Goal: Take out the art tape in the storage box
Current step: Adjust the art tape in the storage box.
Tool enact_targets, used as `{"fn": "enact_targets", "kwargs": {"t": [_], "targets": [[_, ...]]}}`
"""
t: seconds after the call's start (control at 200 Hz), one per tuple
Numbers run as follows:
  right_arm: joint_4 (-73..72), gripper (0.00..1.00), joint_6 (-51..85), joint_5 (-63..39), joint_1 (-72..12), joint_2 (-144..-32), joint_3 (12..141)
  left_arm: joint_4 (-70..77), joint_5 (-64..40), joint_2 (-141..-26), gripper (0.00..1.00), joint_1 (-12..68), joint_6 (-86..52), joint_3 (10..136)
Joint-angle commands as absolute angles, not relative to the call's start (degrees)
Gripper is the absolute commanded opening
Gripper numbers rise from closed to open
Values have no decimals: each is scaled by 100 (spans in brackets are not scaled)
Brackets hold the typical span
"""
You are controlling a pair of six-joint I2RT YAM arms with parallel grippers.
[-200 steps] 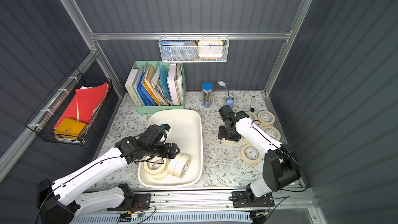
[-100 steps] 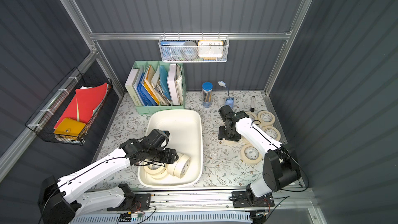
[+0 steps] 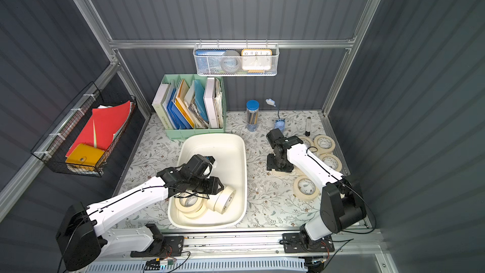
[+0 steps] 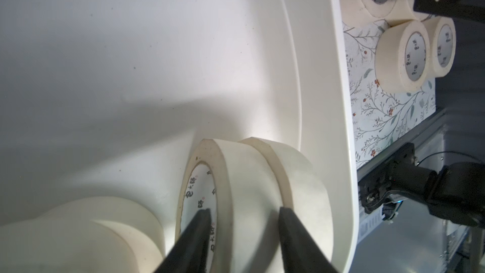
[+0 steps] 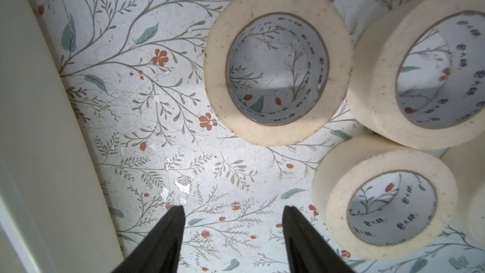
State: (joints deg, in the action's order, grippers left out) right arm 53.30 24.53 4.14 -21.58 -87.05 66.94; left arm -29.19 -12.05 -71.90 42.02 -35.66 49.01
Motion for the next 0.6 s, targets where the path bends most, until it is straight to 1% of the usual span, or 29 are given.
{"fn": "enact_targets", "kwargs": {"t": [0.0,0.055,0.09,0.35,0.555,0.585,0.595], "targets": [[5342,65,2390,486,-2188,-8788,6621,-2421,-1290,-7322,28,4213,-3624,4831],[5347,65,2391,483,-2188,-8798,6618,-2320,-1276,-7417,19,4218,-3628,4917],[5360,65,2390,497,-2188,-8807,6618,-2312,-1241,-7494,15,4218,-3597,4998],[5373,65,2347,469,-2188,-8806,6592,-2761,-696,-7913,0,4204,-3298,5870],[5348,65,2285,360,-2188,-8818,6583,-3391,-532,-8111,0,4017,-2836,6468],[5361,65,2277,361,-2187,-8809,6583,-3528,-527,-8064,9,4017,-2756,6527],[5359,65,2270,360,-2188,-8807,6583,-3569,-527,-8050,13,4017,-2730,6547]]}}
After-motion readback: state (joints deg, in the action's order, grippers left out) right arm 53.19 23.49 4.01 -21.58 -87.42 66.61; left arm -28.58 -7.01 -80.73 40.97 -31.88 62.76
